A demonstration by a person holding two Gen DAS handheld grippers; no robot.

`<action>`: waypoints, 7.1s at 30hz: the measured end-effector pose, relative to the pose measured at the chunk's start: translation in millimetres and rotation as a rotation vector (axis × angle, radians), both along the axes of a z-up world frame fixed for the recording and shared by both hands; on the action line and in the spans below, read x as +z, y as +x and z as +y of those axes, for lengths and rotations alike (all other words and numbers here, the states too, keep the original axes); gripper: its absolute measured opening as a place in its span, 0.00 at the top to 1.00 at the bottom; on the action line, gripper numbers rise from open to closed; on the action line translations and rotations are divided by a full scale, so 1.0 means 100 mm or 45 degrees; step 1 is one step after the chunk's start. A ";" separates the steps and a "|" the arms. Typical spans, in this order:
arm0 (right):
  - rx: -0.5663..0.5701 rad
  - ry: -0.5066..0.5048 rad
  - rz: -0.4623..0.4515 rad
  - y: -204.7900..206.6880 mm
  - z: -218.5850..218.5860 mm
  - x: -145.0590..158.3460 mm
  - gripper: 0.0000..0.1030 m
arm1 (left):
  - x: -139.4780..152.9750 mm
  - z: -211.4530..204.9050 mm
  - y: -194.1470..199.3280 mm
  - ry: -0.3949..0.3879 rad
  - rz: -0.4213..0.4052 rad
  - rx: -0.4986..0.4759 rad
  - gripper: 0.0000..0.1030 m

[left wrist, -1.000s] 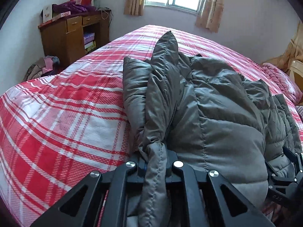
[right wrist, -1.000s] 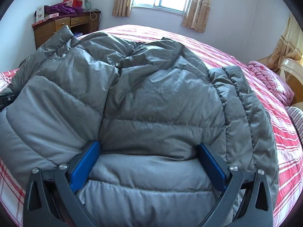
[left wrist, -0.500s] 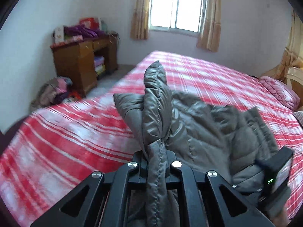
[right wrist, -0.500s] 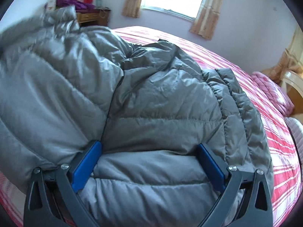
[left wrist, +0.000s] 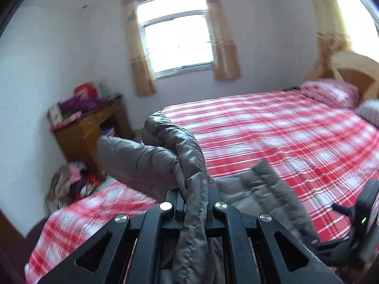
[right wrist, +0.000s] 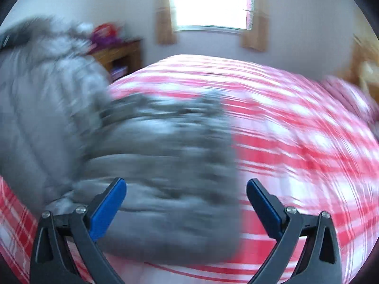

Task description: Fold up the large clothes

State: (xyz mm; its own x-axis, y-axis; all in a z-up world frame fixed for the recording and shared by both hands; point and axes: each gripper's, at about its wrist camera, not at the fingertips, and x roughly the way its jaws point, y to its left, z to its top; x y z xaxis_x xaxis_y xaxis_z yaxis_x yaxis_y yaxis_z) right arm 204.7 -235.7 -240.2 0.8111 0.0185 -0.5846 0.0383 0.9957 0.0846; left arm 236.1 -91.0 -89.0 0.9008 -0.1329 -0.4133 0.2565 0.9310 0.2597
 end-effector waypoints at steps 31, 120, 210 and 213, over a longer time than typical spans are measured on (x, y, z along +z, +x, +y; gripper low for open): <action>-0.424 0.181 -0.001 -0.16 -1.56 0.29 0.11 | -0.33 -0.30 0.36 0.242 -0.016 0.252 0.04; -0.097 -0.267 -0.140 1.42 -0.20 0.21 0.31 | -1.45 -0.56 1.93 0.002 0.368 0.492 0.01; -0.070 0.013 0.218 1.86 -0.64 -0.30 0.19 | -1.62 -0.57 2.07 0.052 0.476 0.453 0.01; -0.036 0.101 0.173 1.69 -0.73 -0.21 0.17 | -1.44 -0.39 1.86 -0.003 0.484 0.405 0.01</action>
